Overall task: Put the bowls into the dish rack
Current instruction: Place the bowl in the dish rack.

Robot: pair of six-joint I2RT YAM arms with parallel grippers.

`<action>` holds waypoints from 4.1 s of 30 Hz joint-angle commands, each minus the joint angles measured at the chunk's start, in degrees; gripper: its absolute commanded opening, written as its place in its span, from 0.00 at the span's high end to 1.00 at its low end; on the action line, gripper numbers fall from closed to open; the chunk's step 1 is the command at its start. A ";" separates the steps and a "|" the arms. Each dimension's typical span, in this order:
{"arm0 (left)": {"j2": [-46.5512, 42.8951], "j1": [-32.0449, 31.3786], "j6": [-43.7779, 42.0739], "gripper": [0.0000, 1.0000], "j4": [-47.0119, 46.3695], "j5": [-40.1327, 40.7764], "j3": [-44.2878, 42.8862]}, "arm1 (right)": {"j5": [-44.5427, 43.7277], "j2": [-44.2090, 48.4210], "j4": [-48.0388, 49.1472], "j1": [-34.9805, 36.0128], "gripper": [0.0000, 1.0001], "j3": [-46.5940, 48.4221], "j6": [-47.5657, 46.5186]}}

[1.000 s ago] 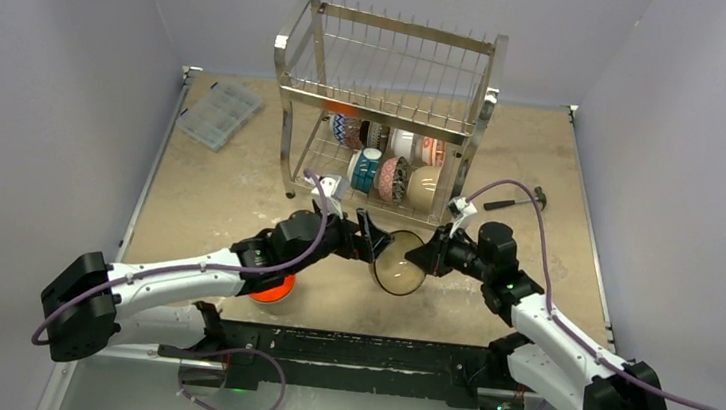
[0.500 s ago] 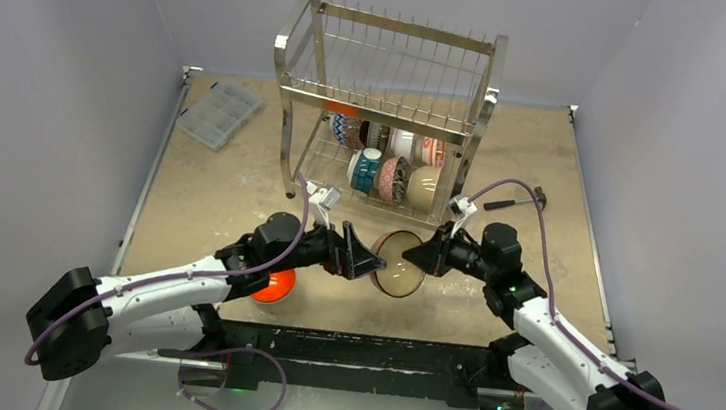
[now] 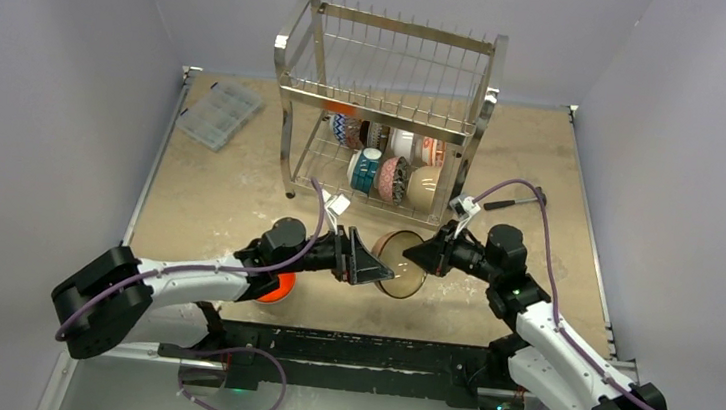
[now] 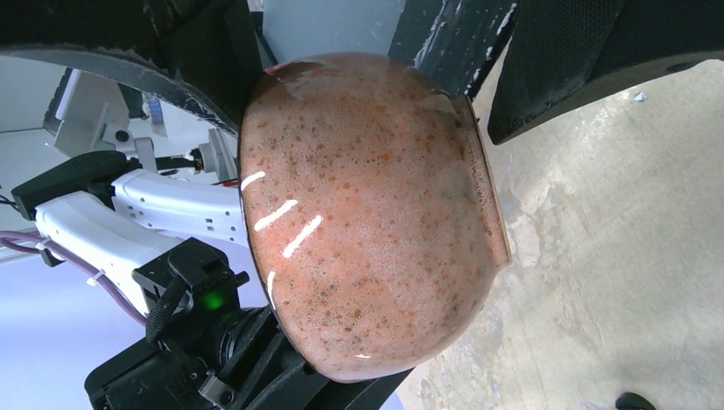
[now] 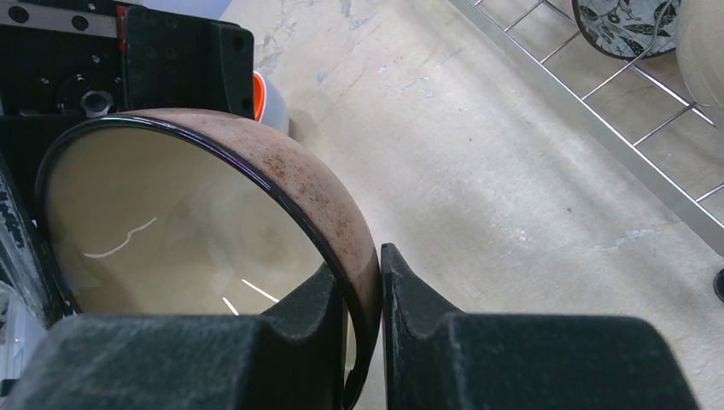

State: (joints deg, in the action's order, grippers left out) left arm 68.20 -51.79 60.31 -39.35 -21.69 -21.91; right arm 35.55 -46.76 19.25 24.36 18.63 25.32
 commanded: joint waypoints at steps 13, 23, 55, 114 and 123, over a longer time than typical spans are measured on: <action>4.99 -0.64 0.04 1.00 -1.77 -3.09 -5.69 | 1.11 -0.82 5.32 -0.01 0.96 5.07 0.81; 6.30 2.25 1.40 1.00 -2.38 -2.37 -5.92 | 0.51 -1.57 1.98 -0.01 0.33 6.20 -0.54; -4.63 35.10 -6.01 1.00 8.38 -2.52 -9.95 | -2.80 0.99 -5.53 0.01 0.01 6.24 -4.40; 15.99 16.72 -55.35 1.00 8.41 44.23 -21.40 | -2.97 2.11 -8.19 -0.01 0.01 5.19 -5.79; 19.01 16.72 -60.04 1.00 12.19 39.99 -23.97 | -2.86 1.85 -8.17 -0.01 0.01 5.27 -5.82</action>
State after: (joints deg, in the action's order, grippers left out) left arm 86.76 -34.89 4.51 -24.43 20.47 -41.78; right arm 32.47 -45.56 10.57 24.10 23.66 20.45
